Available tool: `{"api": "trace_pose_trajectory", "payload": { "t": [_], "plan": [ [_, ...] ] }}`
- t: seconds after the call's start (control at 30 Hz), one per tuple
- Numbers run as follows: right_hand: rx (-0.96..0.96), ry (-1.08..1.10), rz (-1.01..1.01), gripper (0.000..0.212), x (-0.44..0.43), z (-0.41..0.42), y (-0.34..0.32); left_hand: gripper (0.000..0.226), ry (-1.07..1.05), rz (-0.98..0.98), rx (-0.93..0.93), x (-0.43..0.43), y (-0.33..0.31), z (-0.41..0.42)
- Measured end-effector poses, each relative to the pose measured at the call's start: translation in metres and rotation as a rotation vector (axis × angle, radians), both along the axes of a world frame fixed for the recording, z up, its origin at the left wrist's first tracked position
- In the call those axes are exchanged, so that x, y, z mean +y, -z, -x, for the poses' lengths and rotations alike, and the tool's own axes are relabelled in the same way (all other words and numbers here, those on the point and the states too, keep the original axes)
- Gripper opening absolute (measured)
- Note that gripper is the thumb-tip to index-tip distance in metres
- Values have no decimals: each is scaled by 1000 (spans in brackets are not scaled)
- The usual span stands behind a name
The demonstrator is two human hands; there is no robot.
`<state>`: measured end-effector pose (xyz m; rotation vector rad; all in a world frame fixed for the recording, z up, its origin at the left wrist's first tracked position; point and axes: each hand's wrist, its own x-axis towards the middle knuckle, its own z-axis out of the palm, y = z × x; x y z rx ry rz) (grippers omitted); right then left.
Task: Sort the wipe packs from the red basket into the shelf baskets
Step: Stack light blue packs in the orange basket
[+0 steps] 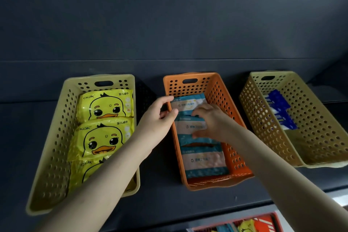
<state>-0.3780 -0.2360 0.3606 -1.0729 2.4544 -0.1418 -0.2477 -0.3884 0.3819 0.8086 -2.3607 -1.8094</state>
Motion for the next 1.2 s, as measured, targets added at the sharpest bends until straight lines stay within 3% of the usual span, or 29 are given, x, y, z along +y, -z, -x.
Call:
{"api": "trace_pose_trajectory", "payload": {
  "t": [0.13, 0.2, 0.37, 0.57, 0.77, 0.97, 1.2],
  "plan": [
    [-124, 5, 21, 17, 8, 5, -13, 40, 11, 11, 6, 0, -1, 0],
    [-203, 19, 27, 10, 14, 4, -20, 41, 21, 12, 6, 1, -2, 0],
    [-282, 48, -57, 33, 15, -12, -12, 43, 38, 11, 5, 2, -2, -1],
    [-302, 10, 69, 34, 21, -3, -24, 44, 39, 33, 4, 2, 1, 0],
    [-429, -151, -21, 31, 17, -20, -10, 47, 27, 50, 8, 3, 2, 0],
    [-268, -189, -16, 38, 33, -18, 3, 53, 48, 93, 3, 4, 1, 0],
    [-270, -197, 13, 34, 32, -12, -7, 53, 56, 97, -9, 4, -1, 1]
  ]
}}
